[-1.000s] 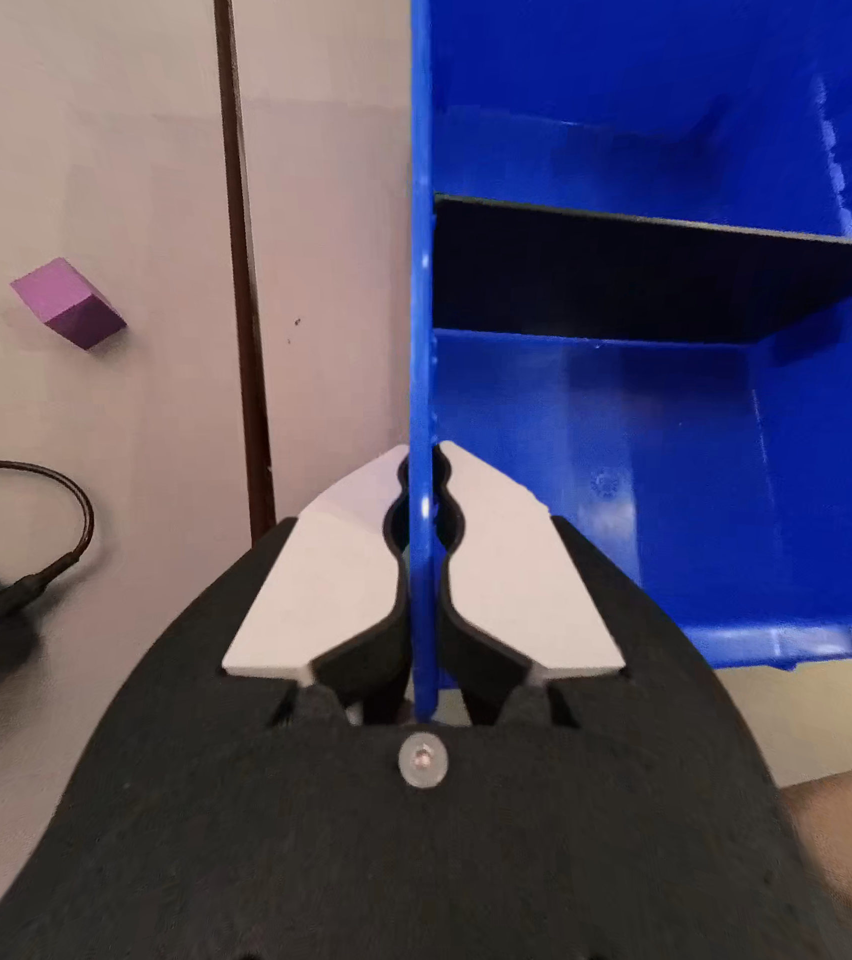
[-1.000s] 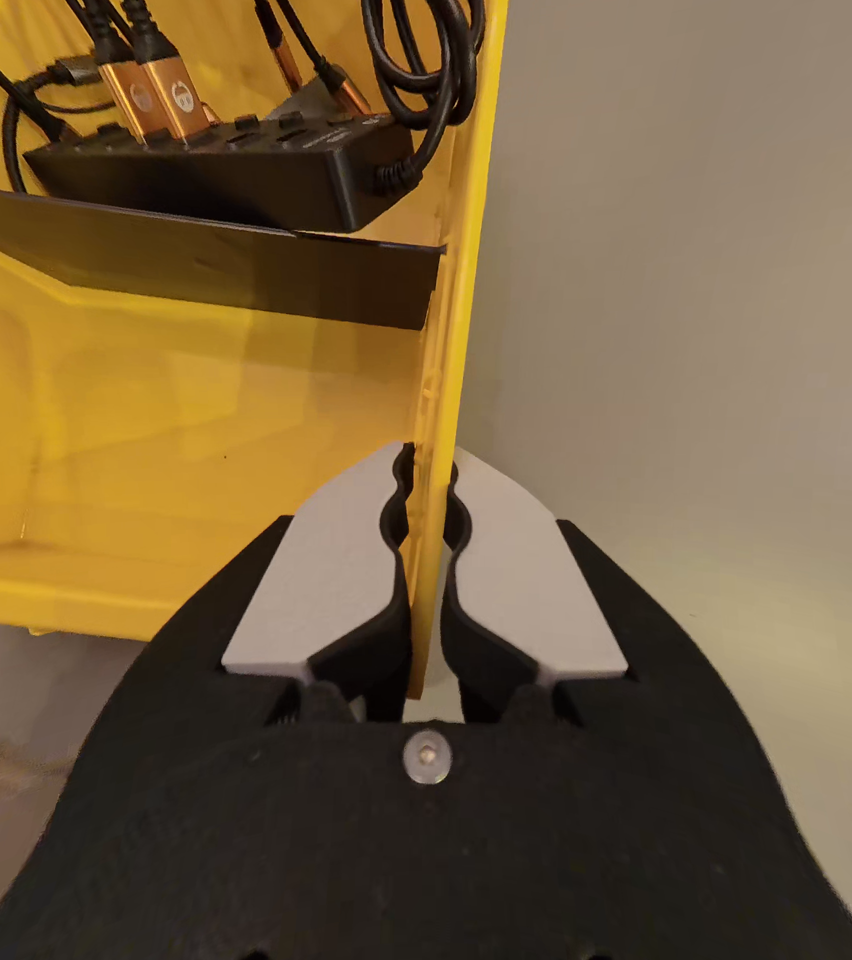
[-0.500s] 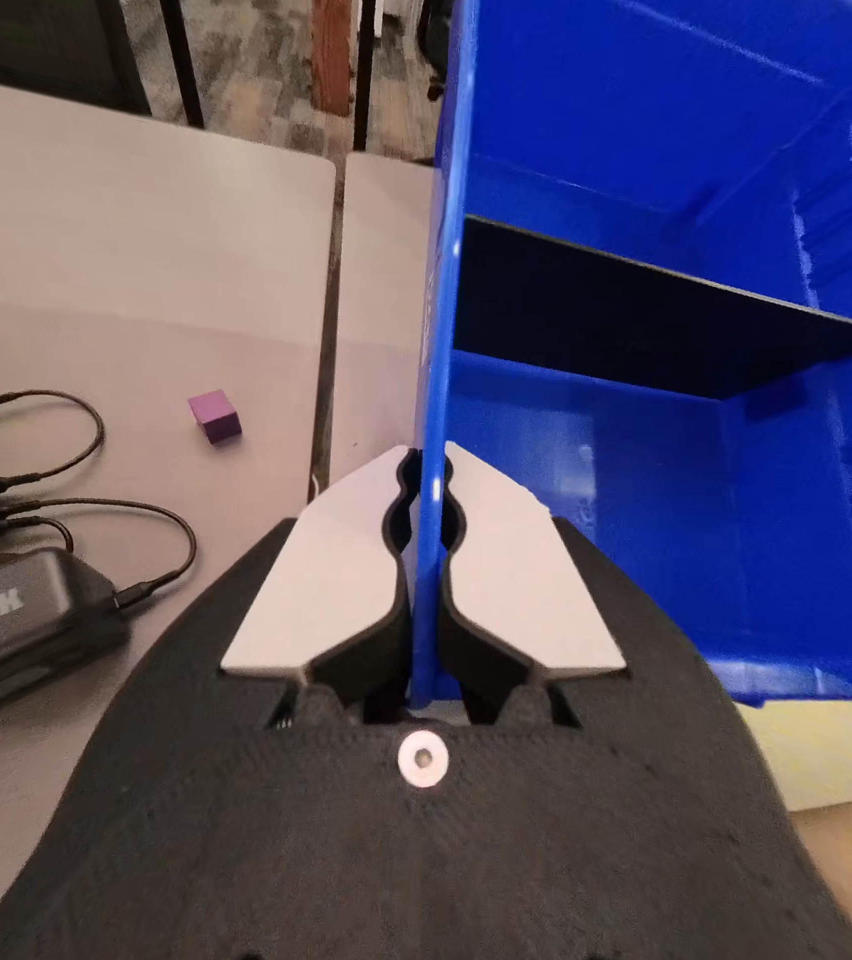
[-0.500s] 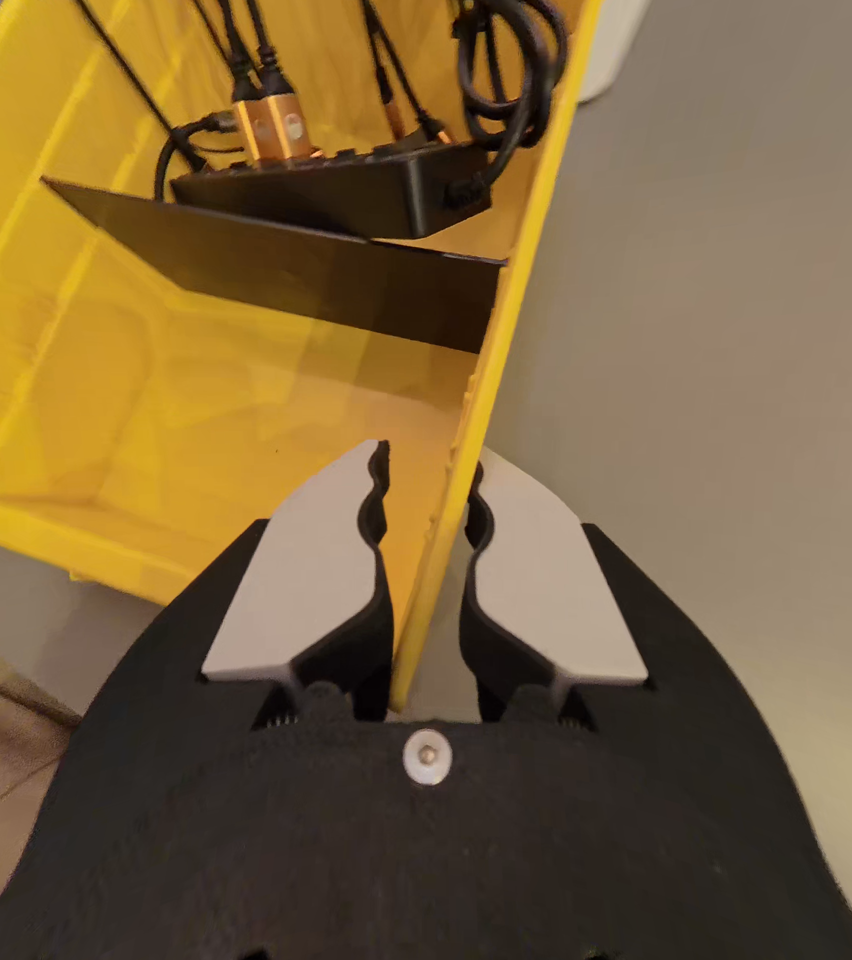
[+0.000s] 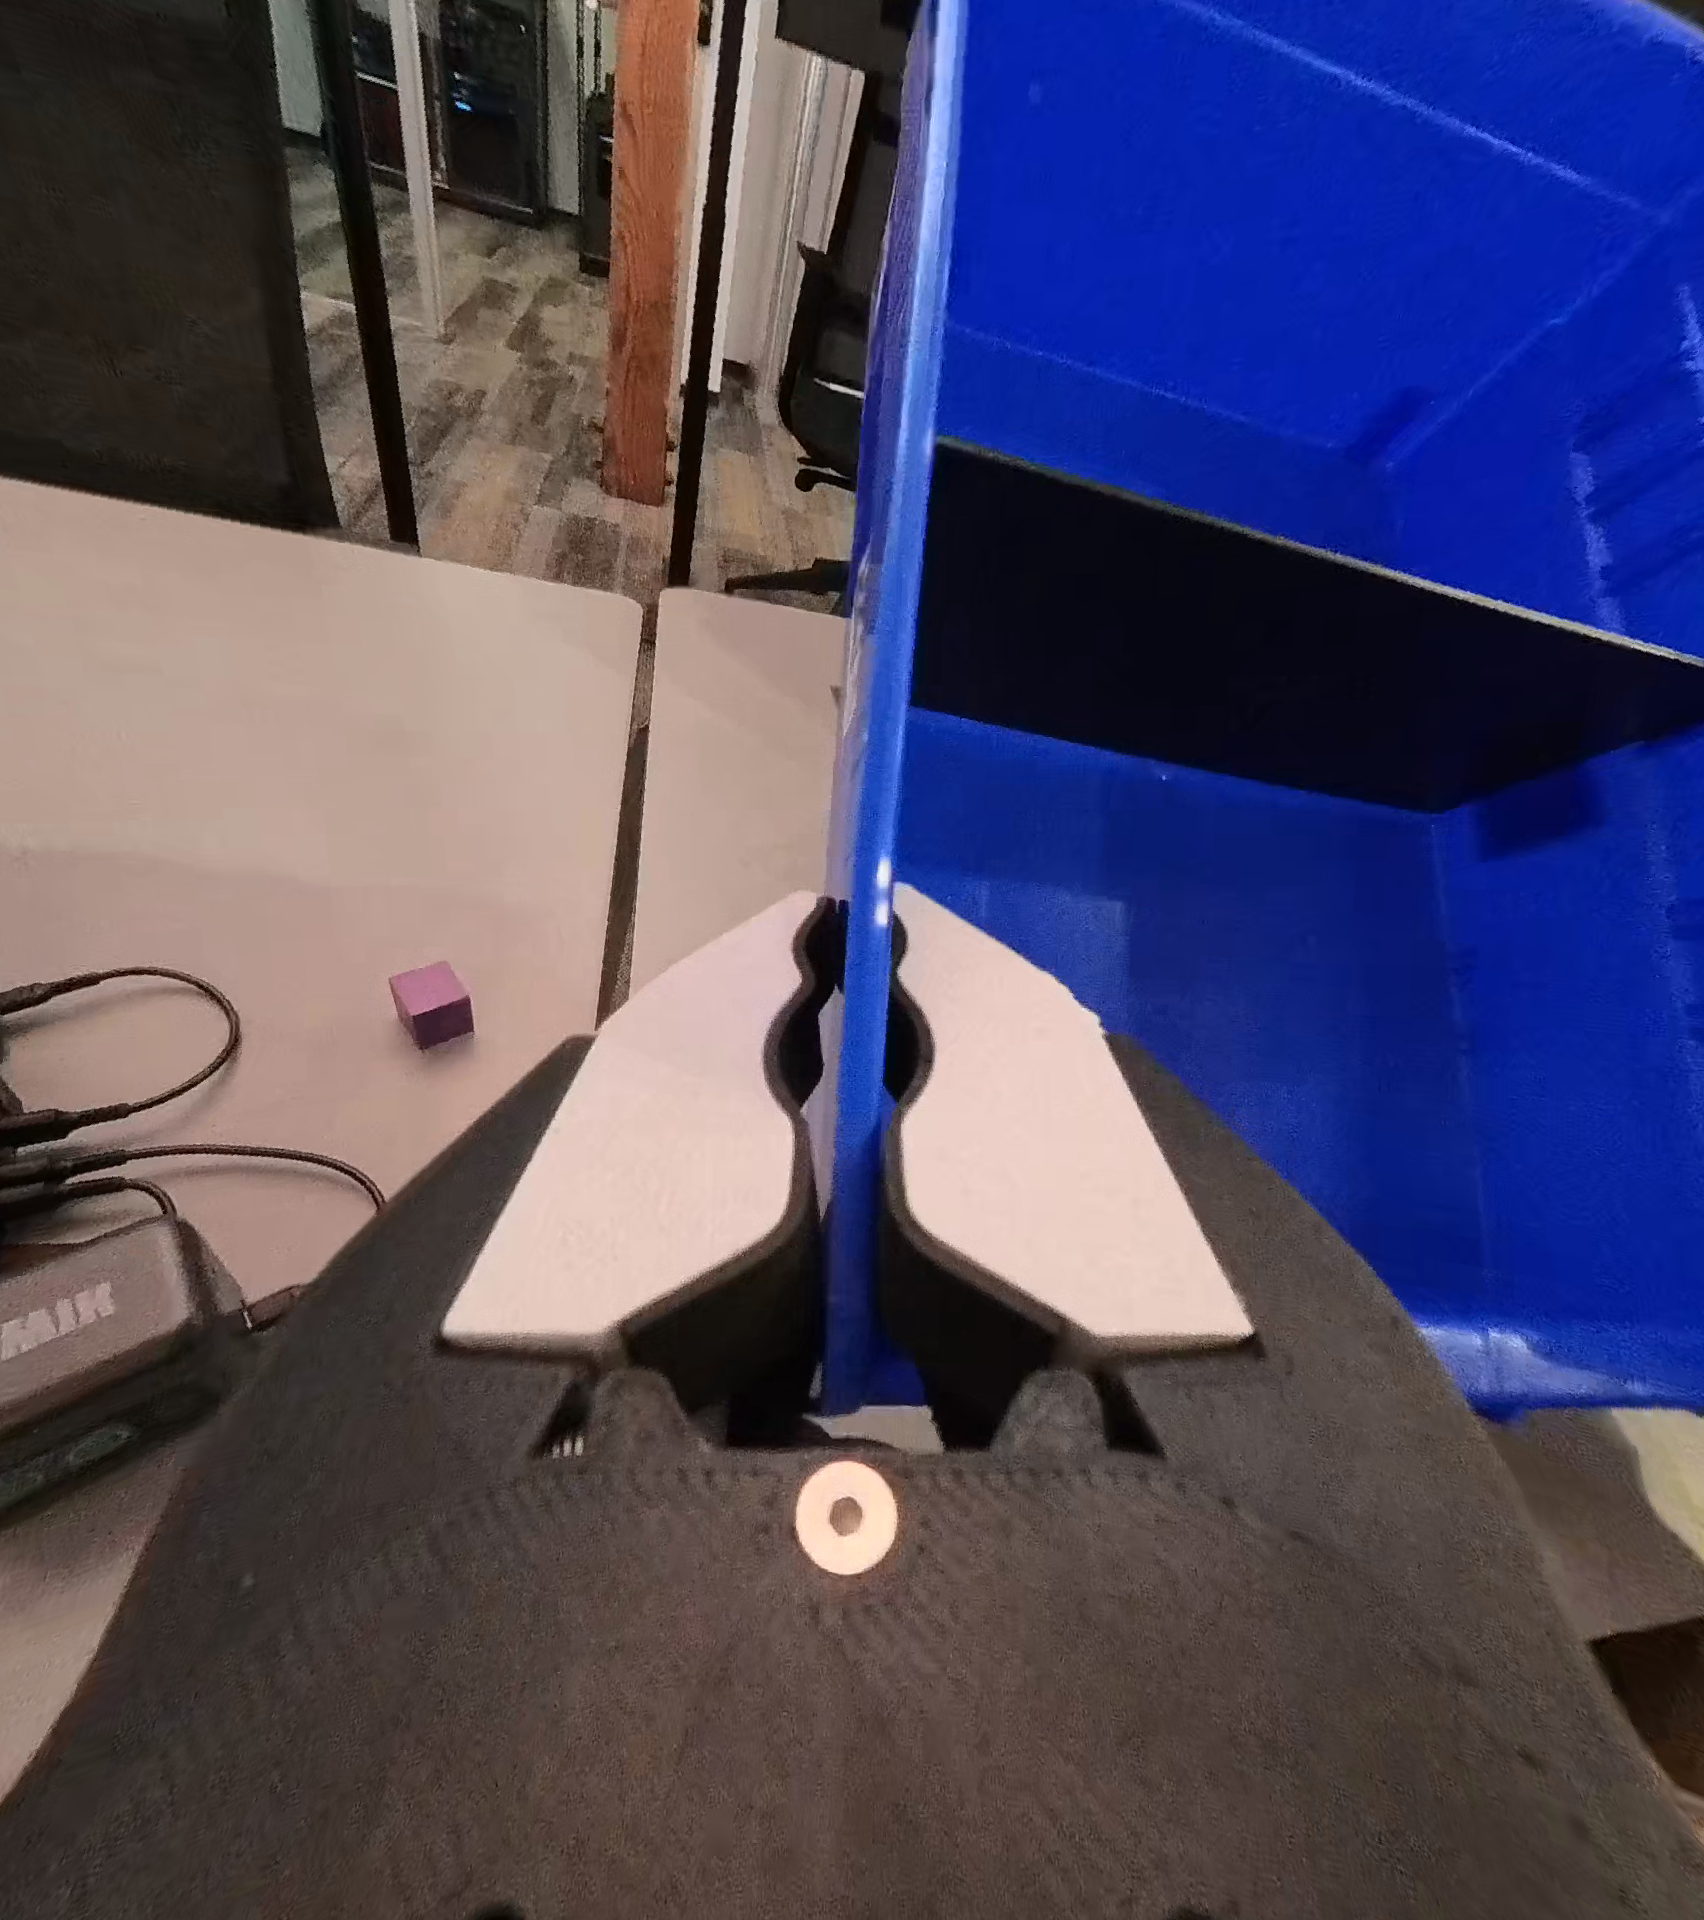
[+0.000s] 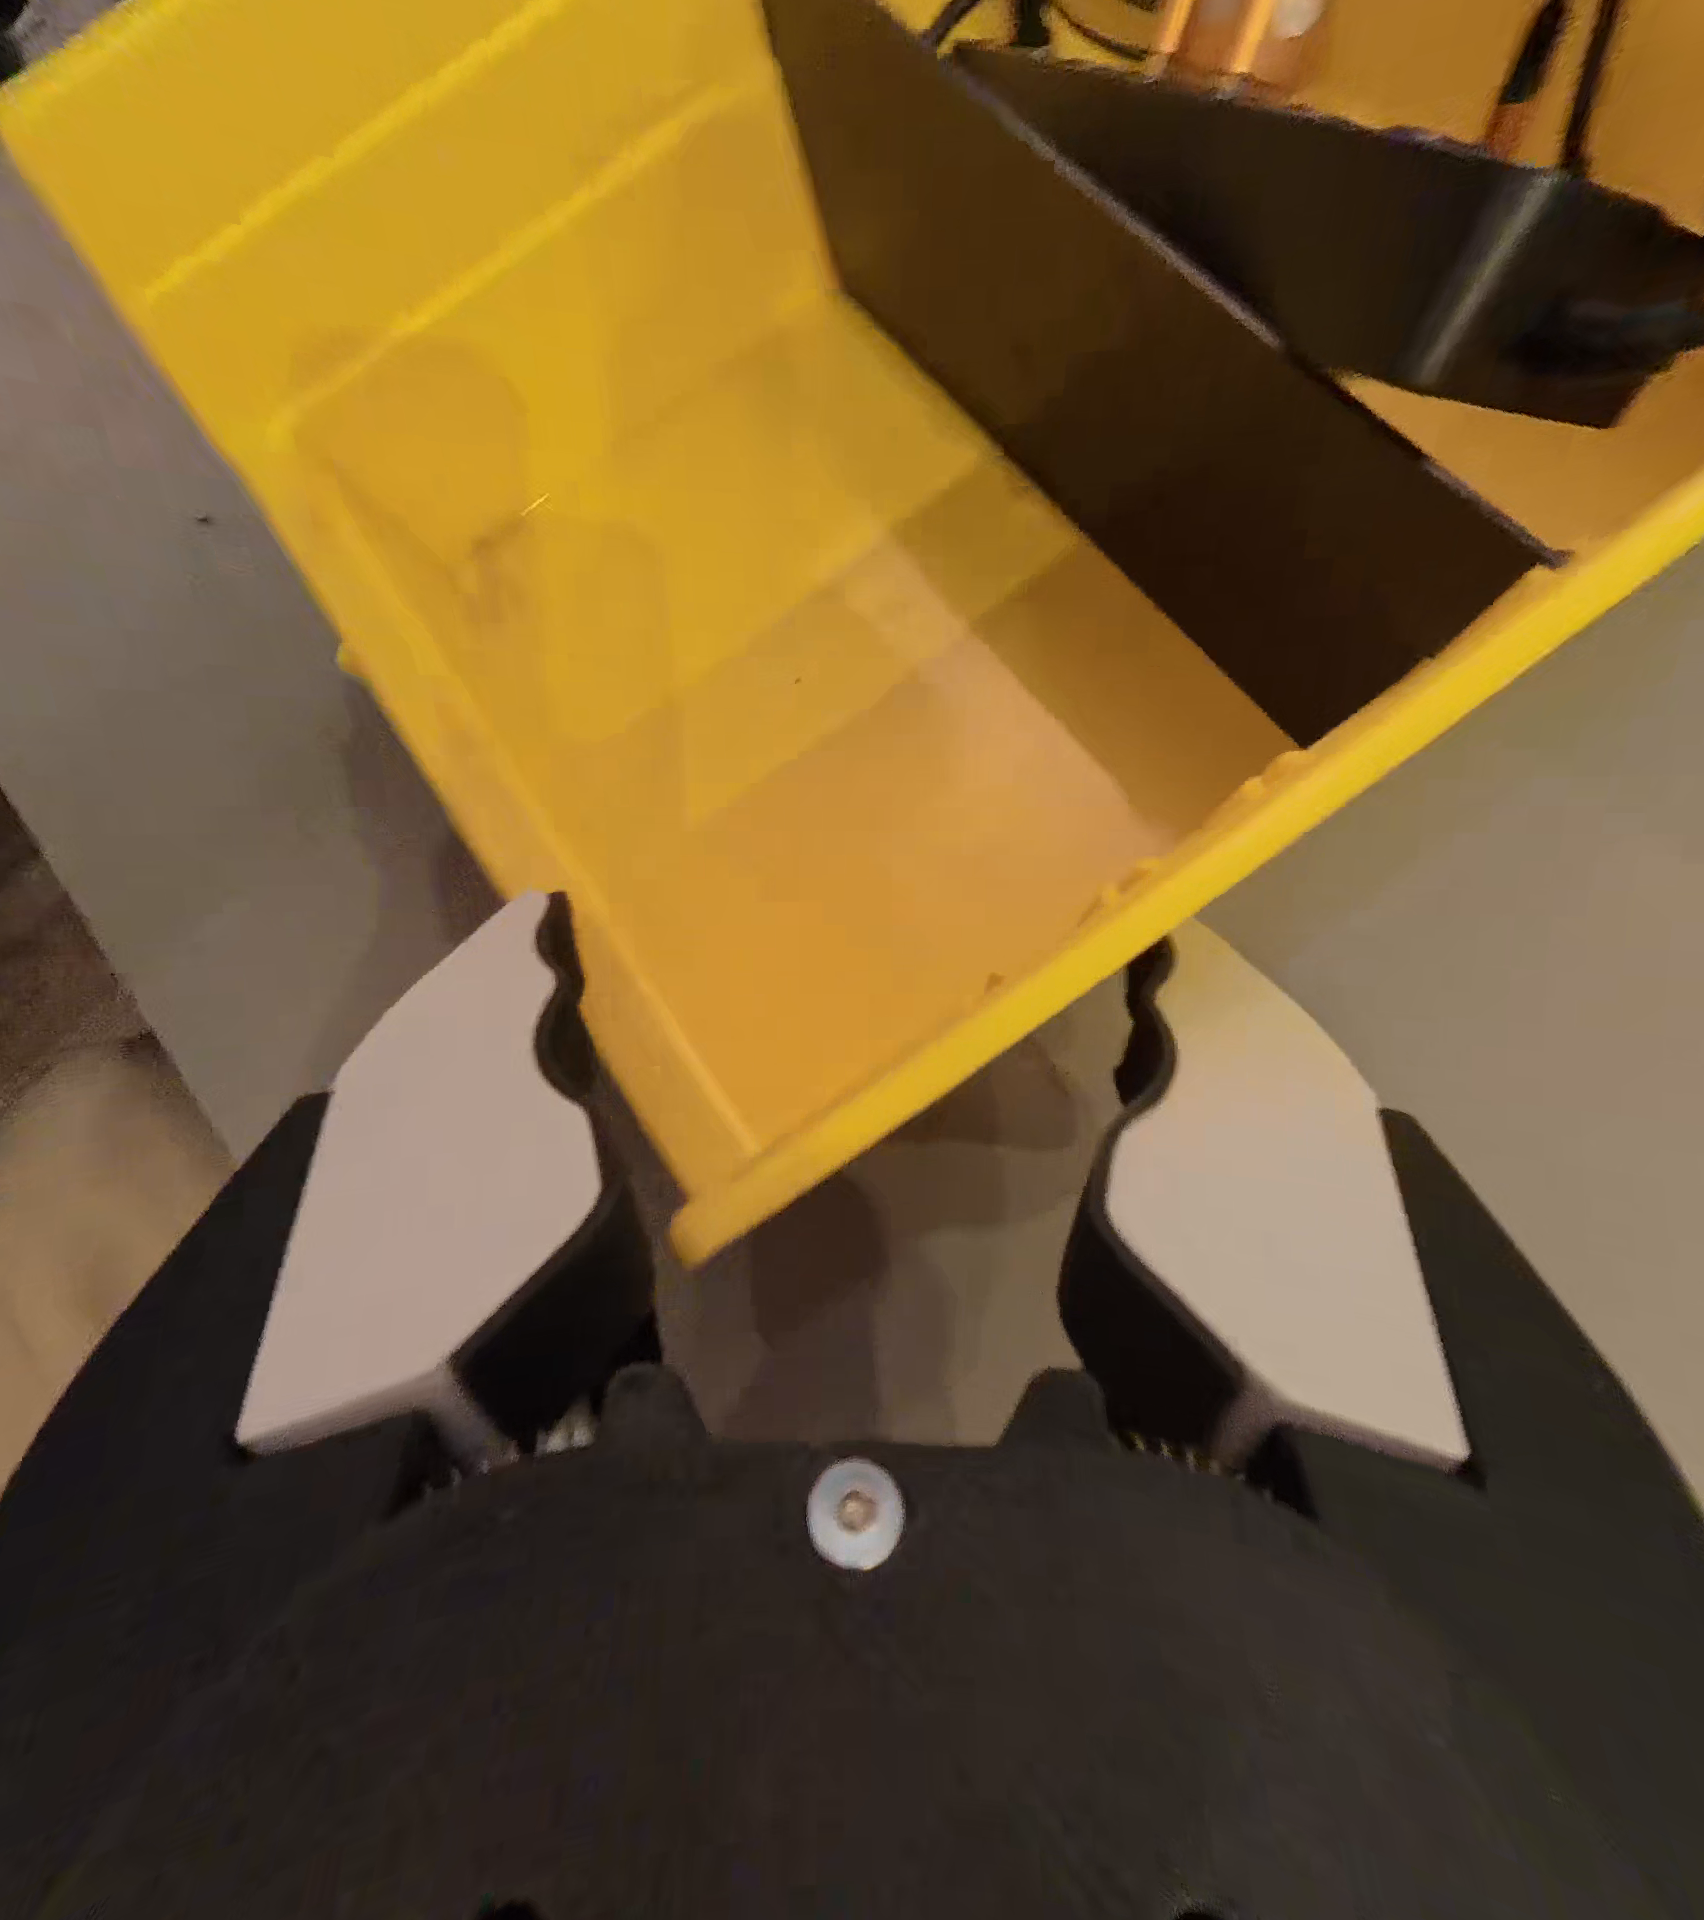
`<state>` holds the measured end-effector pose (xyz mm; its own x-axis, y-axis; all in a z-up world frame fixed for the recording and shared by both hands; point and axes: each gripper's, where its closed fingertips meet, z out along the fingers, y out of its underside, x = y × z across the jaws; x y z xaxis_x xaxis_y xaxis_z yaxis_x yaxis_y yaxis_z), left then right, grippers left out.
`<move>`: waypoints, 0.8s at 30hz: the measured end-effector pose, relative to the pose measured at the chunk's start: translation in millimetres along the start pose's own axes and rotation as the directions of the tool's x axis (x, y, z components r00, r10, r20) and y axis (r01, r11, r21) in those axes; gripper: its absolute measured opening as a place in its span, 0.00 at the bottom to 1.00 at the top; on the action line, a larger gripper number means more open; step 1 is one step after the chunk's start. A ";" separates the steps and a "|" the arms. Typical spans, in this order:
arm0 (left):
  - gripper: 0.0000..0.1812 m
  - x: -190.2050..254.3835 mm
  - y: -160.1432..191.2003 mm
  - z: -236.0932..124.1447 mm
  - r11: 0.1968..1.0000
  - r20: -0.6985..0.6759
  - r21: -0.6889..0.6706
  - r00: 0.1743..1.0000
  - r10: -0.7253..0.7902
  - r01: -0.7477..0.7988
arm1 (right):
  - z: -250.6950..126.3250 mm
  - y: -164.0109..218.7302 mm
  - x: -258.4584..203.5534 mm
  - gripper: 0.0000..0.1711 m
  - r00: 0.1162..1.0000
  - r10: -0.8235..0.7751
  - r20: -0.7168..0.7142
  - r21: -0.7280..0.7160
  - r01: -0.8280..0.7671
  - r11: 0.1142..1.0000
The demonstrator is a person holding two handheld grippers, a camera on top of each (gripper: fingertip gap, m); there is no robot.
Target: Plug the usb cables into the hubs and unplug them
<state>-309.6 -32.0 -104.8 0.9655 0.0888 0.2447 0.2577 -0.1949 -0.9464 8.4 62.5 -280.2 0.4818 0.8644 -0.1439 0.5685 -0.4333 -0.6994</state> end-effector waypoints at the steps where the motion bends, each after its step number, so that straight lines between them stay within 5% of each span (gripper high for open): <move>1: 0.03 3.8 -5.3 -3.8 1.000 -0.004 0.016 1.000 0.004 -0.004 | 0.4 -3.4 -5.6 0.63 1.000 -0.006 0.014 0.007 0.006 1.000; 6: 0.03 57.8 -23.4 -2.9 0.997 -0.102 0.077 0.995 0.009 -0.001 | -51.4 -26.4 2.5 0.65 0.993 0.049 0.105 0.173 -0.066 0.983; 13: 0.03 223.2 -2.1 68.1 0.999 -0.368 0.043 0.930 0.002 0.015 | -205.5 -32.9 83.0 0.55 0.991 0.091 0.093 0.502 -0.126 0.855; 19: 0.03 375.1 51.3 138.1 0.991 -0.531 -0.093 0.847 0.031 -0.095 | -324.4 10.3 127.3 0.55 0.984 0.172 -0.054 0.687 -0.088 0.721; 24: 0.03 440.2 123.6 194.9 0.961 -0.553 -0.239 0.833 -0.014 -0.142 | -351.5 59.7 126.2 0.50 0.963 0.226 -0.146 0.695 -0.063 0.716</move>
<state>140.2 173.4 -155.2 0.8208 -0.4634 0.3340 0.1192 -0.4328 -0.8936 337.6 56.0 -94.0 0.6901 0.6972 -0.1942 -0.0863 -0.1871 -0.9785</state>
